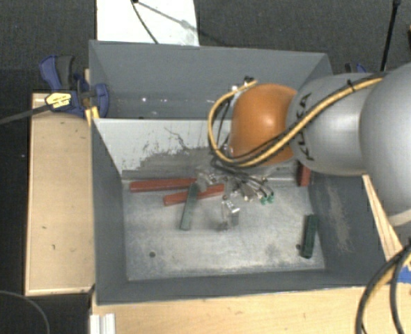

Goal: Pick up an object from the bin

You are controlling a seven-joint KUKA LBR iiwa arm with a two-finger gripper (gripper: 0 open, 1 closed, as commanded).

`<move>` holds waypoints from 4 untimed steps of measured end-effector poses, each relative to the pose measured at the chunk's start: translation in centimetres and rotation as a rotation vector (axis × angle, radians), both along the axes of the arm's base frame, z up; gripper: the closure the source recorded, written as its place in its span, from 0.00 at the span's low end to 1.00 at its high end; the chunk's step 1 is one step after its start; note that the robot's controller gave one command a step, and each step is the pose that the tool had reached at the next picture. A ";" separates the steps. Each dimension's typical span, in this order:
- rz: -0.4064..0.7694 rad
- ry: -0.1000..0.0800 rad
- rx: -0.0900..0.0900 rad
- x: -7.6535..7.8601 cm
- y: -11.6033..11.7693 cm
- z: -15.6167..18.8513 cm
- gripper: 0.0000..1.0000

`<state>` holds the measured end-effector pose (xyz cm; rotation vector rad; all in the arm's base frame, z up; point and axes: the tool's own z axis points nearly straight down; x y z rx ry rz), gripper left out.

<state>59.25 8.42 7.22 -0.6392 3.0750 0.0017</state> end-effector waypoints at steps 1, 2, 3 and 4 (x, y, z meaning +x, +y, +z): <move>-0.002 -0.004 0.001 0.1 0.1 0.2 1.00; -0.002 0.000 0.000 0.0 0.0 0.0 0.00; -0.003 -0.003 0.001 0.1 0.0 0.1 1.00; -0.004 0.000 0.000 0.0 0.0 0.0 0.00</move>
Offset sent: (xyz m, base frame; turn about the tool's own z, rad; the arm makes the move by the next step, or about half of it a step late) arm 0.0000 0.0000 0.0000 0.0000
